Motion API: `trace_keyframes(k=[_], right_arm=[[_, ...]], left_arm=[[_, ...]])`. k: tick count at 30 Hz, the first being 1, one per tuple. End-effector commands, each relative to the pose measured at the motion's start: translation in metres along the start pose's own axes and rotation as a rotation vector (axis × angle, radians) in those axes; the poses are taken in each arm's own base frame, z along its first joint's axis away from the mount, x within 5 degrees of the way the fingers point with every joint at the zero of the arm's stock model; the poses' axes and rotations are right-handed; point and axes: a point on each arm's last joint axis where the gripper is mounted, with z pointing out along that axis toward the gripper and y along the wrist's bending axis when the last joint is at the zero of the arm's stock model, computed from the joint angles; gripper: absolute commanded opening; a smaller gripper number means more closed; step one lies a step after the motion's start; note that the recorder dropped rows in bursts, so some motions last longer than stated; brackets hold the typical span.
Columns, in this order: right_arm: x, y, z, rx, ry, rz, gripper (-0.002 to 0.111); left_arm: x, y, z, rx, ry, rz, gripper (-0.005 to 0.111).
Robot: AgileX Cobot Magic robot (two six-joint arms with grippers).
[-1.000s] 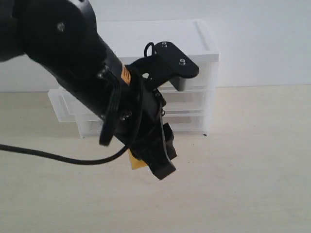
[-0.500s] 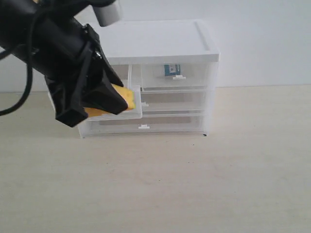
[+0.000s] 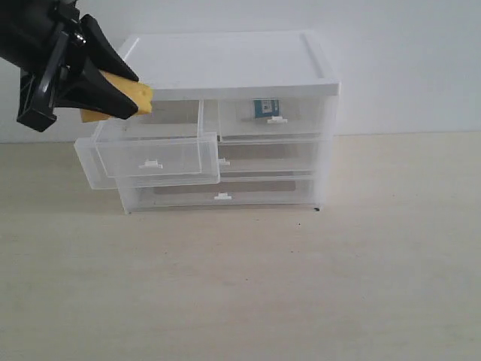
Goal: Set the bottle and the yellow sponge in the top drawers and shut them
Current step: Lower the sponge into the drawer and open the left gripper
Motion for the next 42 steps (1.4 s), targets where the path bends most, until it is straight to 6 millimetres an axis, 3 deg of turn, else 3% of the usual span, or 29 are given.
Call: trace_keyframes(k=[1,10,15,25,28,35,38,42], right_arm=[[0.001,0.0,0.0,0.003,-0.006,-0.005,0.0],[0.001,0.0,0.0,0.003,-0.006,-0.005,0.0],[0.001,0.0,0.0,0.003,-0.006,-0.005,0.0],[0.001,0.0,0.0,0.003,-0.006,-0.005,0.0],[0.001,0.0,0.0,0.003,-0.006,-0.005,0.0],[0.001,0.0,0.0,0.003,-0.006,-0.005,0.0],[0.001,0.0,0.0,0.003,-0.006,-0.005,0.0],[0.001,0.0,0.0,0.003,-0.006,-0.005,0.0]], left_arm=[[0.001,0.02,0.013,0.022,-0.022,-0.003,0.004],[0.016,0.05,0.052,0.053,0.009,-0.014,0.004],[0.027,0.053,0.066,0.068,0.049,0.003,0.004],[0.031,0.059,0.071,0.016,0.067,0.005,0.005],[0.034,0.059,0.074,0.023,0.073,0.004,0.012],[0.034,0.063,0.075,-0.022,0.077,0.014,0.048],[0.034,0.064,0.075,-0.033,0.077,0.015,0.057],[0.034,0.067,0.074,-0.058,0.075,0.017,0.057]])
